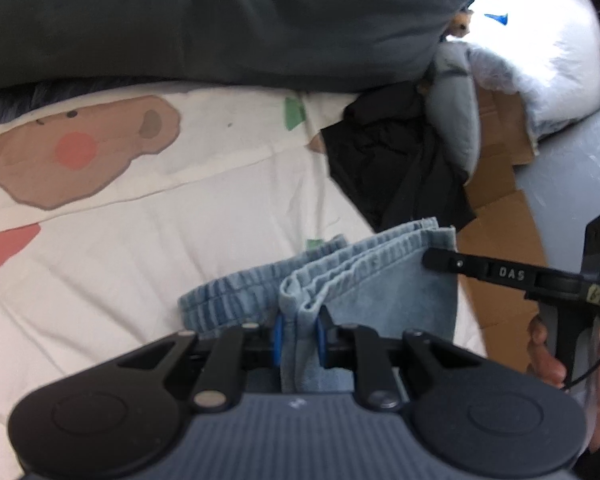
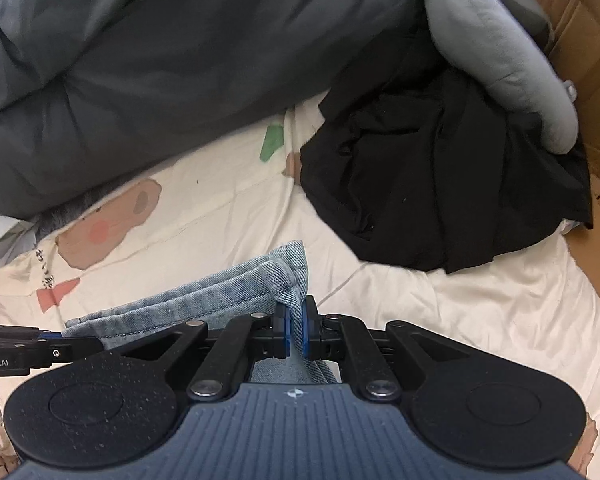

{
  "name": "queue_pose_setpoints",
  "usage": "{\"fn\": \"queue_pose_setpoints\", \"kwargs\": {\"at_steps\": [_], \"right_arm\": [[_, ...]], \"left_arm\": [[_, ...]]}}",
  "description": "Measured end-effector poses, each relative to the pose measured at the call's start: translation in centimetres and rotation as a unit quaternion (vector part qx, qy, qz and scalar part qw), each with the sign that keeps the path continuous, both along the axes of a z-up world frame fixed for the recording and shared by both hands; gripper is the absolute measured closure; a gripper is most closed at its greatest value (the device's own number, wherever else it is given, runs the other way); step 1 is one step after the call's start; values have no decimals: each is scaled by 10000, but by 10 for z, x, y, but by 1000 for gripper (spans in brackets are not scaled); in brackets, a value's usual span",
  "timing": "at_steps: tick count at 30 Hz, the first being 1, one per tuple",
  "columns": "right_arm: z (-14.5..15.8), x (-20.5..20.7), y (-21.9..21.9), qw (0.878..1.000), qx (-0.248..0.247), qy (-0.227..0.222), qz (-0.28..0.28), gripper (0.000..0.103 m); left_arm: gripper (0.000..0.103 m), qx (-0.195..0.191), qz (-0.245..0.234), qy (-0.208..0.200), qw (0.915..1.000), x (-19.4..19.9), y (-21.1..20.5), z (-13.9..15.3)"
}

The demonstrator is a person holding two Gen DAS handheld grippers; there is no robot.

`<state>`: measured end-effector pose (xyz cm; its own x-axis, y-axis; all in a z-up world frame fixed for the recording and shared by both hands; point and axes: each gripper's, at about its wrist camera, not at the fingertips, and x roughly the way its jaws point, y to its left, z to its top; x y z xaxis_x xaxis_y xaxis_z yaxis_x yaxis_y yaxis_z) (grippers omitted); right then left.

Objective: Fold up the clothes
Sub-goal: 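Hold the folded jeans edge closed in both grippers and press it flat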

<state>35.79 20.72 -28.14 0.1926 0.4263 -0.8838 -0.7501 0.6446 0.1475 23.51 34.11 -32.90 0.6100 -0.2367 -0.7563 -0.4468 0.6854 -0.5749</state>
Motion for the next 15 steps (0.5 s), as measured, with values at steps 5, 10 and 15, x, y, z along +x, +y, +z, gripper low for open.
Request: {"fn": "queue_pose_setpoints", "kwargs": {"at_steps": [5, 10, 15], "right_arm": [[-14, -1, 12, 9998, -184, -78, 101, 95], [-11, -2, 6, 9998, -44, -146, 114, 91], [-6, 1, 2, 9997, 10, -253, 74, 88]], "left_arm": [[79, 264, 1, 117, 9996, 1, 1, -1], [71, 571, 16, 44, 9984, -7, 1, 14], [71, 717, -55, -7, 9974, -11, -5, 23]]}}
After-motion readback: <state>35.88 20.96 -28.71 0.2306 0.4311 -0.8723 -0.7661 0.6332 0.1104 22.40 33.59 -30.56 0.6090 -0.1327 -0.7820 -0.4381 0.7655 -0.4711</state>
